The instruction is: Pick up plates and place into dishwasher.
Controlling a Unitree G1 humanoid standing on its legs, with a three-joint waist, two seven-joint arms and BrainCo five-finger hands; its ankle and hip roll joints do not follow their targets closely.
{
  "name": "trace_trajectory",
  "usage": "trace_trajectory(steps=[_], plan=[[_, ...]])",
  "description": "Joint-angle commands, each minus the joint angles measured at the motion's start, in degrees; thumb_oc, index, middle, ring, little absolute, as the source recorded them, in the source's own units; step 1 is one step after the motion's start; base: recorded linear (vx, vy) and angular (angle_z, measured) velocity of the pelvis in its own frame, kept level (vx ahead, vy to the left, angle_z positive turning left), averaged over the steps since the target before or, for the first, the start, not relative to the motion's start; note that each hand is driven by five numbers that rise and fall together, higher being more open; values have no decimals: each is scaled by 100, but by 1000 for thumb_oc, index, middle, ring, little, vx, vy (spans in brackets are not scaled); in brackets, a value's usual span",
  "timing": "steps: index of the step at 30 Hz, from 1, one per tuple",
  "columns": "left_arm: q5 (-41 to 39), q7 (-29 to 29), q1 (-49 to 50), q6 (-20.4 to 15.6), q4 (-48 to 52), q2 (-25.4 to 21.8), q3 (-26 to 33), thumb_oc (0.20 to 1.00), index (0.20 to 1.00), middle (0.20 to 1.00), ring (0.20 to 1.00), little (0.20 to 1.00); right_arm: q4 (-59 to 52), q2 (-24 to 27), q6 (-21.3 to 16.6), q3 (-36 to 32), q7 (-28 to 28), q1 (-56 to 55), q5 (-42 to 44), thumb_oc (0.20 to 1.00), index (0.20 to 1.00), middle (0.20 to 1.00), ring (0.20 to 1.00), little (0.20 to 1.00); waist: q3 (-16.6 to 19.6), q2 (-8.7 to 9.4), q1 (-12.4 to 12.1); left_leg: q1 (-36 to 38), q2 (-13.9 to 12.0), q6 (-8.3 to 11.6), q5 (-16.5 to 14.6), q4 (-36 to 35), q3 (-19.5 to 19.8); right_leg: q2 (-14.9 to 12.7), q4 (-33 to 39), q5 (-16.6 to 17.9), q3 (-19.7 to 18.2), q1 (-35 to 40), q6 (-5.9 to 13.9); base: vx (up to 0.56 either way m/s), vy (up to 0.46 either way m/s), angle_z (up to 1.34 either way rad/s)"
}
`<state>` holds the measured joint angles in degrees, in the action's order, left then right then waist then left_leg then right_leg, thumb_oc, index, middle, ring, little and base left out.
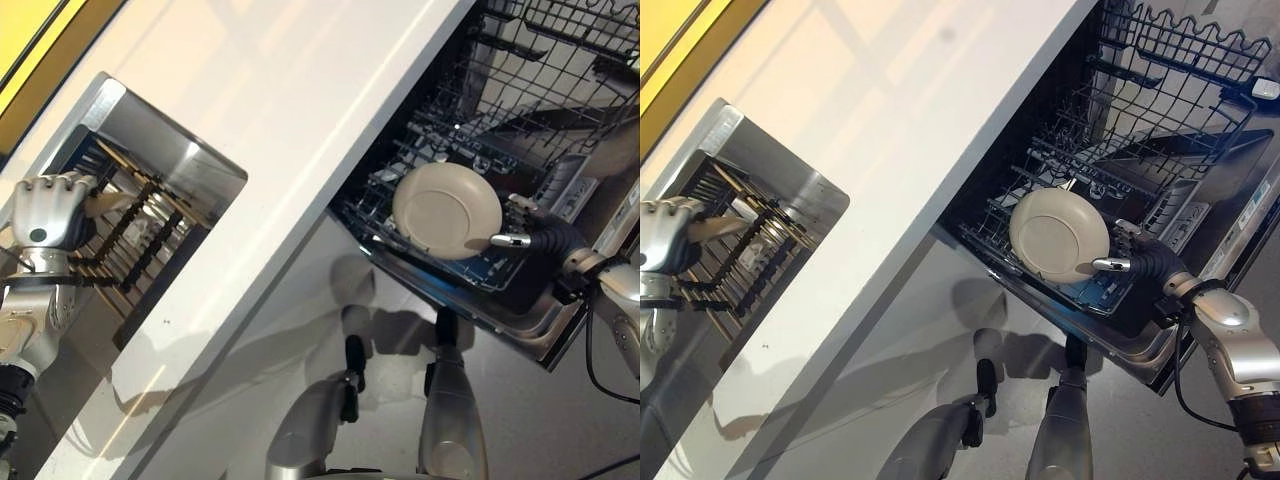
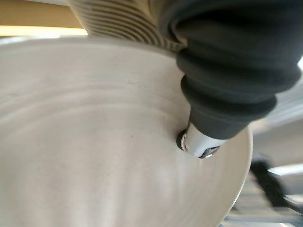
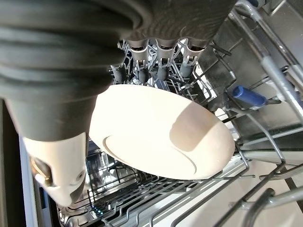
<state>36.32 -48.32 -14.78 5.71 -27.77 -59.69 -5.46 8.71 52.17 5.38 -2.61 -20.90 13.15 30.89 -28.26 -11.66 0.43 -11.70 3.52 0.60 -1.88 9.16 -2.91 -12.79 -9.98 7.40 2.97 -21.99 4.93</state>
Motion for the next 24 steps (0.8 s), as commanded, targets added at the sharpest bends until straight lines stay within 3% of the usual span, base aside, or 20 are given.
trace_trajectory(steps=[1, 7, 12, 14, 15, 18, 19, 20, 21, 24], plan=[[-589, -795, -104, 481, -411, -553, 691, 200, 200, 200, 200, 200, -506, -344, -341, -372, 93, -253, -54, 1000, 1000, 1000, 1000, 1000, 323, 548, -134, -356, -106, 119, 267, 19, 452, -462, -845, -780, 26, 210, 361, -41, -59, -1], [-1090, -1386, -316, 554, -308, -378, 1348, 200, 200, 200, 200, 200, -588, -638, -467, -454, 105, -450, -100, 1000, 1000, 1000, 1000, 1000, 470, 720, -159, -256, -157, 112, 243, -106, 505, -400, -787, -805, 80, 296, 353, -22, -49, -3], [-1720, -1759, -349, 109, -126, -274, 1846, 200, 200, 200, 200, 200, -611, -852, -568, -505, 21, -574, -140, 1000, 1000, 1000, 1000, 1000, 615, 814, -189, -87, -196, 107, 202, -216, 539, -389, -709, -839, 167, 465, 353, -14, -62, 1], [-2066, -1878, -387, -436, 14, -162, 2106, 200, 200, 200, 200, 200, -628, -988, -647, -510, -10, -624, -177, 1000, 1000, 1000, 1000, 1000, 700, 860, -222, 1, -213, 103, 175, -266, 561, -383, -672, -869, 222, 566, 355, -21, -88, 0], [-2141, -1830, -388, -540, 68, -131, 2177, 200, 200, 200, 200, 200, -625, -1025, -670, -500, -11, -636, -191, 1000, 1000, 1000, 1000, 1000, 718, 870, -230, 35, -220, 101, 168, -283, 569, -381, -657, -875, 242, 604, 352, -20, -106, 1], [-2472, -1556, -472, -1420, 508, 140, 2442, 200, 200, 200, 200, 200, -704, -1272, -921, -500, 25, -686, -173, 1000, 1000, 1000, 1000, 1000, 867, 940, -311, 208, -247, 91, 133, -384, 608, -368, -582, -901, 381, 809, 371, -23, -140, 2], [-2500, -1426, -450, -1548, 675, 205, 2498, 200, 200, 200, 200, 200, -766, -1337, -957, -504, 29, -702, -188, 1000, 1000, 1000, 1000, 1000, 903, 959, -330, 258, -253, 90, 123, -412, 619, -361, -555, -901, 414, 868, 377, -39, -161, 12], [-2577, -1259, -418, -1894, 892, 300, 2540, 200, 200, 200, 200, 200, -856, -1439, -1134, -514, 34, -719, -244, 1000, 1000, 1000, 1000, 1000, 965, 983, -366, 311, -264, 88, 113, -445, 628, -347, -518, -908, 466, 943, 384, -31, -147, 11], [-2583, -1170, -376, -1957, 1024, 361, 2576, 200, 200, 200, 200, 200, -928, -1487, -1176, -523, 44, -735, -278, 1000, 1000, 1000, 1000, 1000, 996, 991, -378, 357, -275, 88, 109, -478, 637, -329, -474, -910, 493, 1008, 385, -45, -195, 3], [-2842, -386, -216, -2541, 1772, 658, 2623, 200, 200, 200, 200, 200, -1398, -1724, -1397, -590, 76, -733, -286, 1000, 1000, 1000, 1000, 1000, 1213, 1037, -458, 571, -328, 92, 101, -671, 694, -213, -222, -937, 577, 1323, 394, -48, -213, -4]])
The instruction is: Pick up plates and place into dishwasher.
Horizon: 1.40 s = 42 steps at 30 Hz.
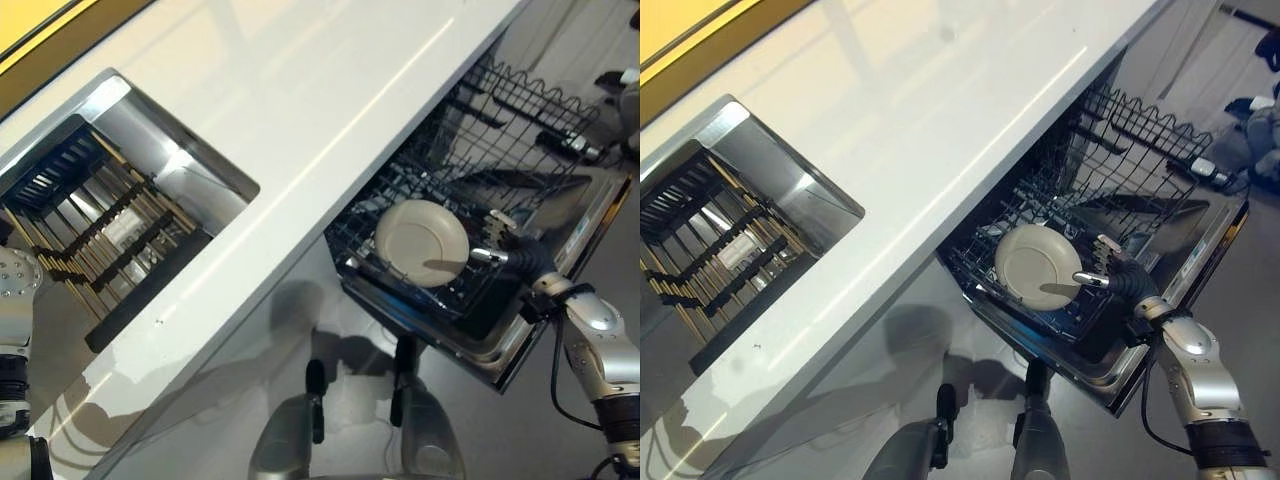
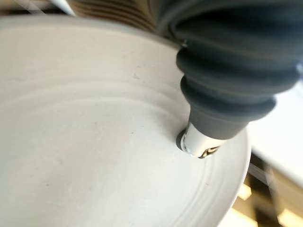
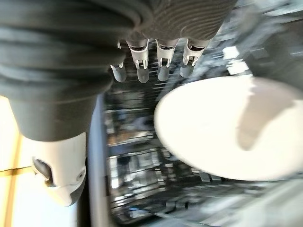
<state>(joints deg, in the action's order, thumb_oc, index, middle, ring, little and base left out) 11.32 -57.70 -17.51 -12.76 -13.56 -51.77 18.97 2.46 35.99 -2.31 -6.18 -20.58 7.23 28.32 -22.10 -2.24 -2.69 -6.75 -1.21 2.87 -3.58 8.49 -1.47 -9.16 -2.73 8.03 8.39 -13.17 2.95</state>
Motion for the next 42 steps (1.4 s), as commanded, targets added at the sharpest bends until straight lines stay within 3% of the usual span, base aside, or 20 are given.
trace_trajectory(steps=[1, 2, 4, 9, 14, 19, 24, 28, 42], plan=[[-551, 931, 99, -922, 551, -33, 132, 200, 200, 200, 200, 200, -936, -171, -665, -240, 40, -123, -18, 1000, 1000, 1000, 1000, 1000, 663, 103, -170, 143, 135, -131, 272, -665, 582, -539, -885, -987, 51, 524, 590, -61, -196, 4], [-610, 1134, 135, -931, 712, 36, 146, 200, 200, 200, 200, 200, -1024, -210, -669, -247, 41, -122, -32, 1000, 1000, 1000, 1000, 1000, 689, 102, -184, 187, 119, -130, 274, -693, 594, -513, -858, -995, 63, 578, 585, -85, -216, -4], [-1057, 1921, 229, -1327, 1224, 274, -31, 200, 200, 200, 200, 200, -1421, -315, -735, -196, 27, -14, -61, 1000, 1000, 1000, 1000, 1000, 862, 117, -264, 312, 87, -132, 273, -765, 664, -431, -780, -1036, 96, 743, 579, -87, -225, -8], [-2003, 3409, 380, -1638, 1902, 727, -439, 200, 200, 200, 200, 200, -1818, -452, -776, 53, 90, 427, 161, 1000, 1000, 1000, 1000, 1000, 1241, 118, -440, 577, -17, -106, 298, -943, 756, -300, -542, -1100, 207, 1128, 568, -47, -196, -3], [-2664, 4764, 266, -1646, 2184, 1042, -1056, 200, 200, 200, 200, 200, -1949, -613, -605, 631, 272, 1026, 236, 1000, 1000, 1000, 1000, 1000, 1620, 131, -599, 835, -148, -9, 404, -1162, 772, -149, -235, -1120, 341, 1576, 497, -35, -183, 10], [-3056, 5413, 107, -1404, 2308, 1256, -1507, 200, 200, 200, 200, 200, -1890, -660, -533, 1147, 457, 1389, 403, 1000, 1000, 1000, 1000, 1000, 1860, 181, -721, 970, -233, 85, 502, -1263, 813, -39, -60, -1134, 472, 1894, 422, -34, -140, 16], [-3410, 5672, 27, -1306, 2418, 1473, -1757, 200, 200, 200, 200, 200, -1790, -764, -551, 1560, 390, 1573, 607, 1000, 1000, 1000, 1000, 1000, 1990, 205, -768, 995, -264, 140, 566, -1287, 849, 39, 46, -1126, 542, 2037, 364, -51, -98, 14], [-3524, 5755, -139, -1324, 2479, 1655, -2028, 200, 200, 200, 200, 200, -1634, -869, -229, 1991, 412, 1741, 563, 1000, 1000, 1000, 1000, 1000, 2039, 213, -764, 997, -282, 166, 600, -1283, 820, 43, 75, -1123, 599, 2089, 340, -50, -59, 7], [-4020, 6052, -598, -915, 2667, 2268, -2991, 200, 200, 200, 200, 200, -1583, -1435, 21, 3143, 698, 2508, 271, 1000, 1000, 1000, 1000, 1000, 2037, 221, -849, 1075, -207, 150, 656, -1307, 987, -7, 52, -1123, 793, 2244, 321, -14, -13, 6]])
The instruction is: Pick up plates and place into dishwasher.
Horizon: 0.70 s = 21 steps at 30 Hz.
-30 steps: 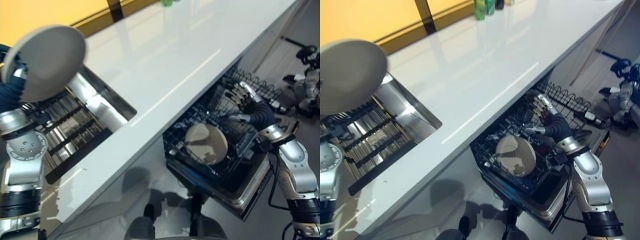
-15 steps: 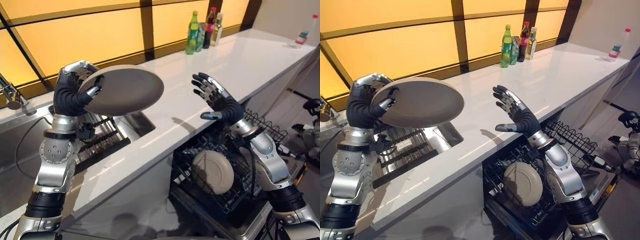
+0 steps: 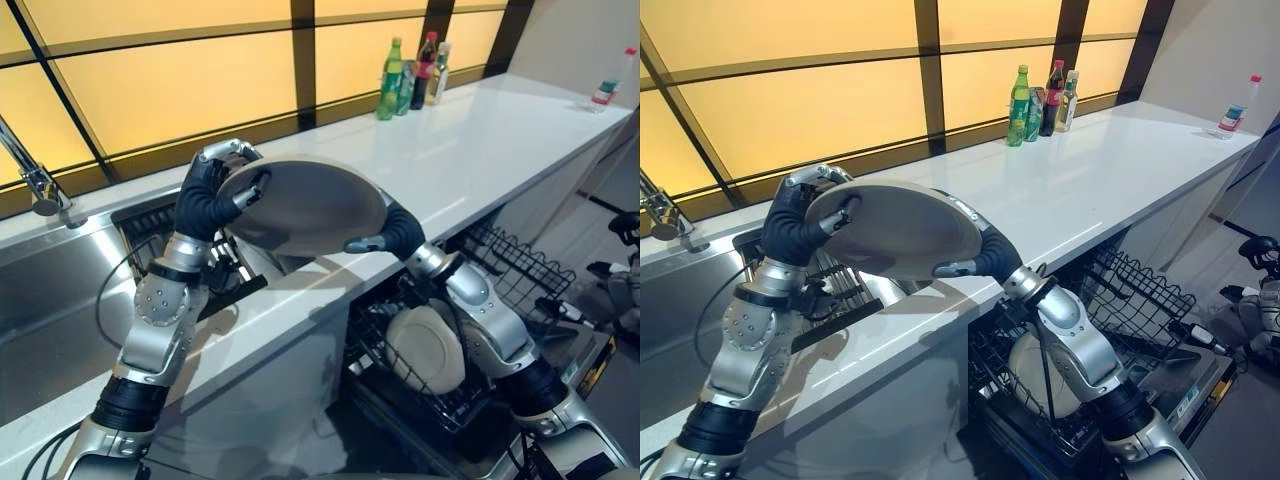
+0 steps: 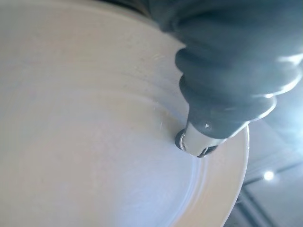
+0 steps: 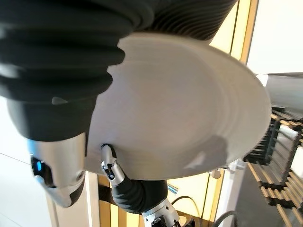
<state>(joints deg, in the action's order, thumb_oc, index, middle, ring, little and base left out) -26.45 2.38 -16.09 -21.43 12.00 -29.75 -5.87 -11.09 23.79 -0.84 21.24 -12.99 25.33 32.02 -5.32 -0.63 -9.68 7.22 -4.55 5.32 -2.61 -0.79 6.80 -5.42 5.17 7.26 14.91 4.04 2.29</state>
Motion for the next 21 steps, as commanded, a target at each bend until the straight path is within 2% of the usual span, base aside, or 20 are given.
trace_trajectory(steps=[1, 5, 10, 11, 12, 13, 21], plan=[[-265, 67, -749, -27, 95, 109, -555, 200, 200, 200, 200, 200, -267, -251, -75, 481, -50, 791, -69, 1000, 1000, 1000, 1000, 1000, 366, 71, -170, -317, 140, -97, 563, -376, 180, -388, -741, -1044, 163, 538, 386, 6, -1, 5], [-272, 53, -753, 19, 107, 188, -621, 200, 200, 200, 200, 200, -265, -345, 69, 673, -77, 970, -130, 1000, 1000, 1000, 1000, 1000, 380, 81, -223, -311, 164, -114, 578, -372, 223, -397, -745, -1048, 197, 570, 373, 8, 12, 12], [-276, 70, -728, 119, 93, 286, -713, 200, 200, 200, 200, 200, -249, -469, 57, 784, 60, 1102, 21, 1000, 1000, 1000, 1000, 1000, 380, 106, -307, -299, 198, -135, 590, -375, 317, -395, -755, -1050, 262, 604, 354, 4, 4, 5], [-301, 75, -719, 153, 81, 299, -725, 200, 200, 200, 200, 200, -274, -522, 77, 773, 88, 1138, 134, 947, 947, 947, 947, 947, 387, 121, -329, -306, 213, -138, 593, -374, 348, -393, -745, -1046, 275, 610, 355, 0, 0, 0], [-299, 78, -718, 155, 72, 307, -725, 200, 200, 200, 200, 200, -280, -545, 90, 774, 92, 1148, 152, 802, 802, 802, 802, 802, 388, 125, -333, -307, 216, -138, 594, -373, 357, -393, -744, -1045, 277, 612, 354, 8, -11, 4], [-297, 75, -716, 163, 59, 320, -719, 200, 200, 200, 200, 200, -299, -589, 125, 787, 107, 1179, 179, 200, 200, 200, 200, 200, 390, 130, -337, -306, 217, -138, 594, -376, 356, -392, -739, -1040, 276, 610, 354, 3, -1, 6], [-337, 137, -631, 147, 61, 356, -663, 200, 200, 200, 200, 200, -314, -635, 275, 882, -147, 1120, 239, 200, 200, 200, 200, 200, 384, 132, -340, -298, 208, -147, 601, -363, 311, -383, -750, -1034, 256, 608, 335, 1, 3, 3]])
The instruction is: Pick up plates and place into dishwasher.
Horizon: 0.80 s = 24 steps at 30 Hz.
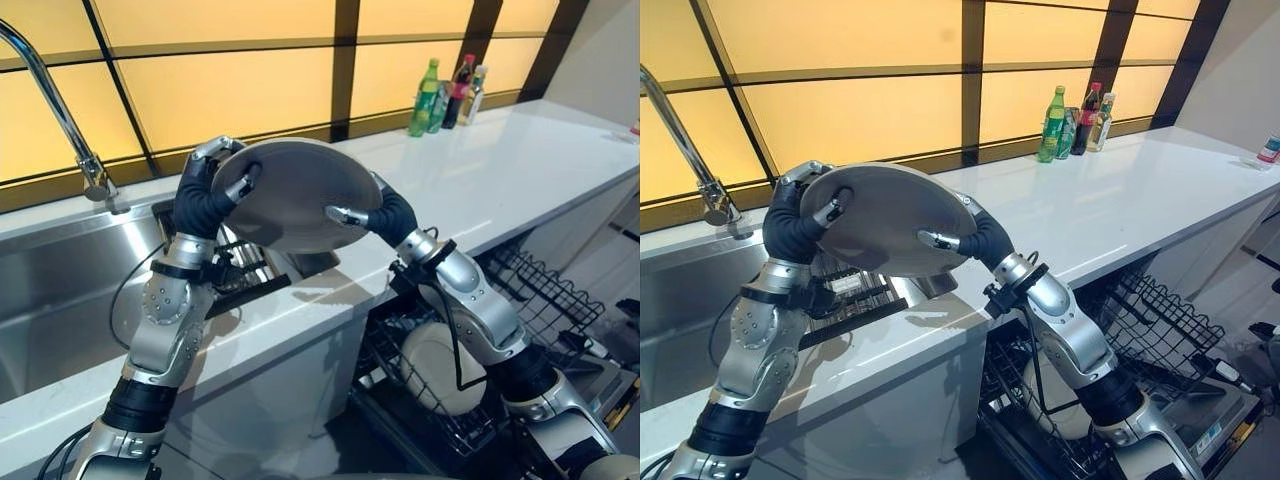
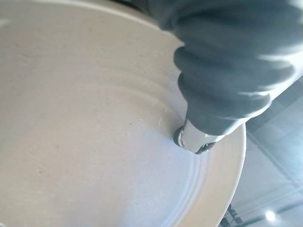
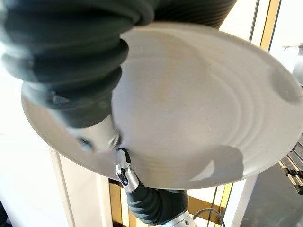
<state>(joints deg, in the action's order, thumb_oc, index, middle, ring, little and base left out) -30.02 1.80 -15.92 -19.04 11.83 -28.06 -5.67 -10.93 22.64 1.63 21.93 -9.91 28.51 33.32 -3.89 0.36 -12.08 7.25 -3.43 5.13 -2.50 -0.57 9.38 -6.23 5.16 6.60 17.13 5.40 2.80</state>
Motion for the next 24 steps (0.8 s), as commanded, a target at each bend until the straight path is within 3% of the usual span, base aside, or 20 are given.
trace_trajectory(steps=[1, 12, 13, 14, 24], plan=[[27, 198, -645, -86, 73, 194, -685, 200, 200, 200, 200, 200, -335, -515, 48, 820, -491, 794, 124, 200, 200, 200, 200, 200, 239, 34, -97, -299, 94, -128, 590, -385, 46, -300, -748, -967, 32, 473, 282, 0, 0, 0], [0, 153, -568, 29, -48, 255, -640, 200, 200, 200, 200, 200, -260, -431, 166, 762, -491, 643, 388, 200, 200, 200, 200, 200, 232, 50, -70, -276, 74, -112, 603, -388, -4, -297, -757, -966, 77, 508, 268, 0, 0, 0], [-37, 116, -557, 59, -67, 241, -617, 423, 423, 423, 423, 423, -254, -414, 175, 728, -444, 633, 395, 200, 200, 200, 200, 200, 231, 50, -63, -270, 74, -111, 602, -388, -12, -300, -760, -964, 77, 509, 270, 0, 0, 0], [-71, 40, -526, 62, -96, 217, -559, 1000, 1000, 1000, 1000, 1000, -264, -373, 178, 661, -357, 594, 385, 200, 200, 200, 200, 200, 230, 47, -49, -262, 73, -111, 601, -386, -28, -308, -763, -962, 77, 512, 273, 0, 0, 0], [-265, -1202, 93, -640, -227, 77, 847, 1000, 1000, 1000, 1000, 1000, -306, 144, -74, -703, 73, -217, -208, 200, 200, 200, 200, 200, 246, 14, 160, -174, 40, -129, 517, -348, -240, -371, -868, -997, -57, 455, 286, 50, 13, -1]])
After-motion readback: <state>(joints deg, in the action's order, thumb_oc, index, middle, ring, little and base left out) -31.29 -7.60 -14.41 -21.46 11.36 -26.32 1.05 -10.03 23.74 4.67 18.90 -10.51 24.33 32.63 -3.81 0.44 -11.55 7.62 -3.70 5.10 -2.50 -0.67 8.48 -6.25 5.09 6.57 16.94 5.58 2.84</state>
